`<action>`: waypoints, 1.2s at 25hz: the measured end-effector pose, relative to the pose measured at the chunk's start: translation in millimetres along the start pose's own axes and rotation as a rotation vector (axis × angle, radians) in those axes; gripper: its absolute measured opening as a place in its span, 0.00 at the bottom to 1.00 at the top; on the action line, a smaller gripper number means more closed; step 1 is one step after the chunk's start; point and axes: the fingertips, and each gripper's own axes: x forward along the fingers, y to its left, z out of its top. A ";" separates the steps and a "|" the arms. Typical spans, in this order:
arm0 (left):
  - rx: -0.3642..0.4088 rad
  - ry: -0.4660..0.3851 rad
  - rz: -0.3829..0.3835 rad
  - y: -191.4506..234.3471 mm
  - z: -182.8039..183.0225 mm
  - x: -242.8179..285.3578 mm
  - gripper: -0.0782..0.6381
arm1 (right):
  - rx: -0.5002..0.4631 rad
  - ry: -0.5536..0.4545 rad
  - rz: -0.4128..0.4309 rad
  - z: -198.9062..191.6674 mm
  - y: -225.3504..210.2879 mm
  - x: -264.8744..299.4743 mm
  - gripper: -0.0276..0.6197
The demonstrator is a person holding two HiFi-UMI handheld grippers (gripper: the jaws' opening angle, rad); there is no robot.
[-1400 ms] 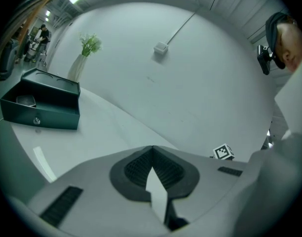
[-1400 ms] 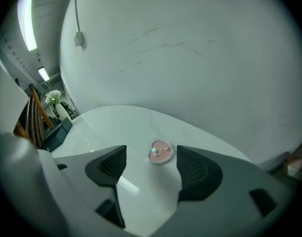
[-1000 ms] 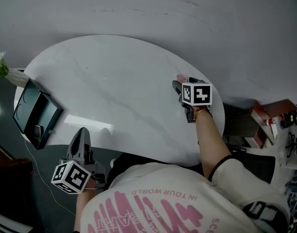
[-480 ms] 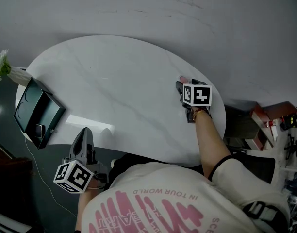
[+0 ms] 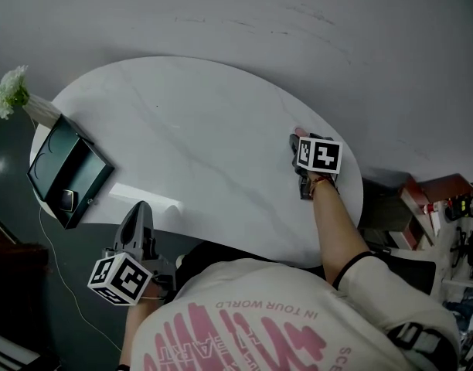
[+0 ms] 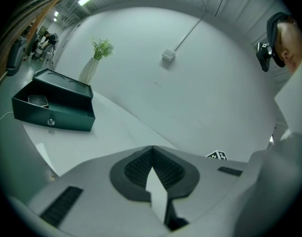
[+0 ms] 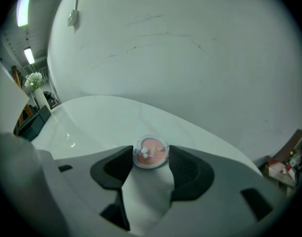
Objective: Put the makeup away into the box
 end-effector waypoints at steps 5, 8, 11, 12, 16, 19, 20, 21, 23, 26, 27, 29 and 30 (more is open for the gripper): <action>-0.008 -0.028 0.015 12.2 9.9 -15.5 0.11 | 0.041 0.036 0.031 -11.7 15.6 -9.1 0.40; -0.023 -0.045 0.026 22.6 17.7 -25.7 0.11 | 0.071 0.052 0.076 -18.5 39.5 -15.5 0.40; -0.034 -0.064 0.034 32.9 25.9 -36.6 0.11 | 0.070 0.069 0.130 -23.2 72.8 -21.2 0.40; -0.037 -0.070 0.037 36.4 28.3 -40.4 0.11 | 0.052 0.076 0.145 -24.4 84.6 -22.9 0.40; -0.052 -0.087 0.047 52.8 36.3 -55.6 0.11 | -0.040 0.101 0.203 -28.0 135.0 -29.3 0.40; -0.064 -0.100 0.055 66.8 42.1 -68.5 0.11 | -0.098 0.116 0.259 -31.2 178.9 -35.9 0.40; -0.066 -0.105 0.059 71.8 44.5 -73.0 0.11 | -0.120 0.121 0.281 -32.7 194.9 -38.6 0.40; -0.069 -0.109 0.063 77.0 47.1 -77.7 0.11 | -0.144 0.125 0.301 -33.9 210.9 -41.4 0.40; -0.073 -0.120 0.073 87.7 53.2 -87.4 0.11 | -0.188 0.127 0.338 -35.3 241.9 -46.6 0.40; -0.084 -0.134 0.090 105.8 60.2 -103.0 0.11 | -0.240 0.134 0.396 -38.9 286.6 -53.6 0.40; -0.088 -0.140 0.096 112.4 62.2 -108.2 0.11 | -0.260 0.132 0.409 -39.4 300.3 -55.3 0.40; -0.097 -0.151 0.108 125.8 66.1 -118.6 0.11 | -0.301 0.119 0.428 -37.1 325.0 -57.5 0.40; -0.102 -0.156 0.115 132.4 67.7 -124.1 0.11 | -0.317 0.115 0.439 -35.7 336.5 -58.8 0.40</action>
